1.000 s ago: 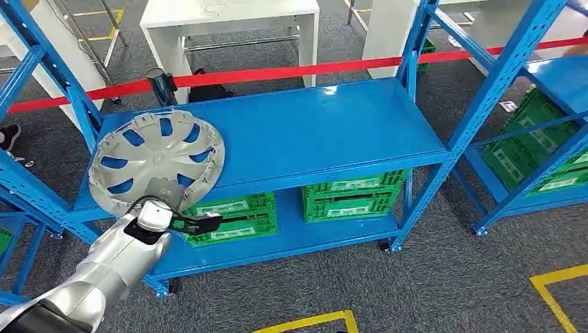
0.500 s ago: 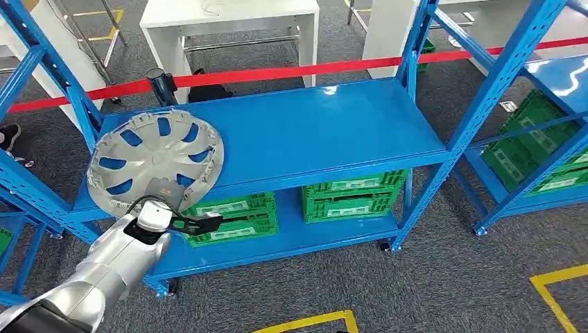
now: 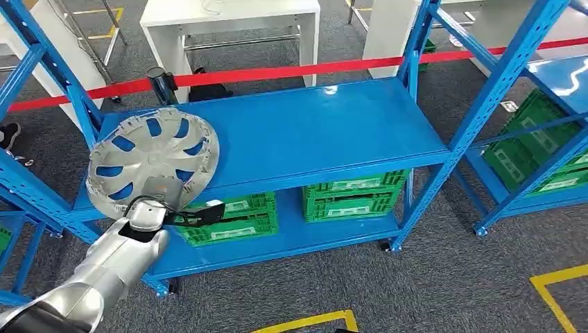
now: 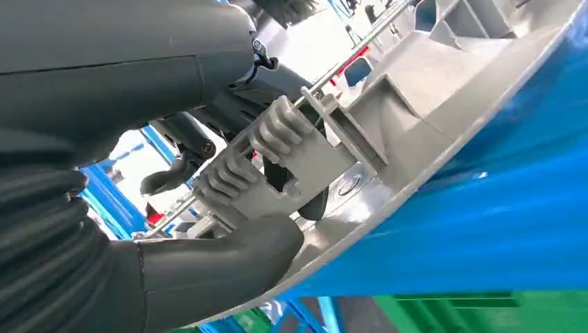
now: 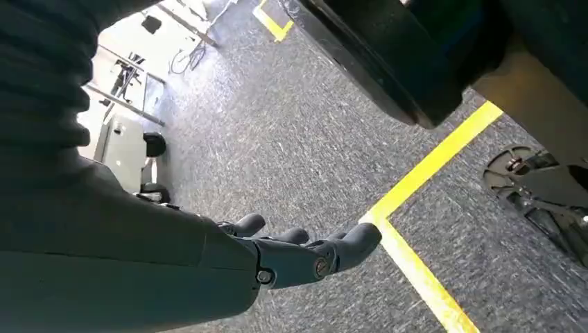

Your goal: Take the parts from the cabinet and place them on the table.

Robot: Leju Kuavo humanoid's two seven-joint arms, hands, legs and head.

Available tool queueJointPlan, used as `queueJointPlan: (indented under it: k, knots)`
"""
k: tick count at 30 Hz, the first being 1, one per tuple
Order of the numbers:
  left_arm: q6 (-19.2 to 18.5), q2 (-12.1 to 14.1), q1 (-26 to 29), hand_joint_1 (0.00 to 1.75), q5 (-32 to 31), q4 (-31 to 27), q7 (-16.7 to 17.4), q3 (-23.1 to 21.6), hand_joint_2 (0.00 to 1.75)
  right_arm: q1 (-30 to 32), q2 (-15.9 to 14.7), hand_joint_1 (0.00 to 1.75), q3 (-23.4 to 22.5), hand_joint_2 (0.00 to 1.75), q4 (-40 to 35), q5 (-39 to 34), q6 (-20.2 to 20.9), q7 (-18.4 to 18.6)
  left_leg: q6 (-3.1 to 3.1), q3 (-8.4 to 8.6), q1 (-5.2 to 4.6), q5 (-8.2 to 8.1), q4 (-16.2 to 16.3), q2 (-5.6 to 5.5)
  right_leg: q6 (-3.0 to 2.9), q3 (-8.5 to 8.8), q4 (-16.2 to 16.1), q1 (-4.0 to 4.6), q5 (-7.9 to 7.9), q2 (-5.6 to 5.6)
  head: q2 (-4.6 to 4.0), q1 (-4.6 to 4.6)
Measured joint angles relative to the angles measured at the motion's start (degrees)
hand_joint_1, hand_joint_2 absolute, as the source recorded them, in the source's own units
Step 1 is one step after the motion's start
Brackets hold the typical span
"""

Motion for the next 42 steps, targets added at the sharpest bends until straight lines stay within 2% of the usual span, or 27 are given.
queueJointPlan:
  k: [5,8,31,42]
  knots:
    - [3.1,-0.4,0.0,1.75,1.7,-0.3,-2.5,1.9,1.75,-0.4,0.0,0.00,0.0,1.75,0.0,0.7,0.0,0.0,0.00,-0.06,0.00,0.00,0.0,-0.01,0.01,-0.03,-0.1,0.00,0.00,0.00,0.00,0.00]
    - [3.8,-0.8,-0.2,1.75,2.2,-0.5,-3.6,2.8,1.75,-0.7,0.0,0.00,0.0,1.75,0.0,1.0,0.0,0.1,0.01,-0.07,0.00,0.00,0.0,0.00,0.02,-0.02,-0.1,0.00,0.00,0.01,0.00,0.00]
    - [2.5,-1.4,-0.7,1.75,-0.4,-0.8,-5.7,3.4,1.75,-0.9,0.0,0.00,-0.1,1.75,0.0,1.2,0.0,-0.4,0.04,-0.11,0.00,-0.03,0.0,0.02,0.04,-0.06,-0.1,0.00,0.01,0.02,0.00,0.00]
    - [7.6,-2.3,-0.7,1.75,1.9,-1.2,-6.3,3.5,1.75,-0.9,0.0,0.00,-0.7,1.75,0.0,1.1,0.0,-0.8,0.04,-0.14,0.00,-0.03,0.0,0.01,0.04,-0.08,-0.1,0.00,0.01,0.05,0.00,0.00]
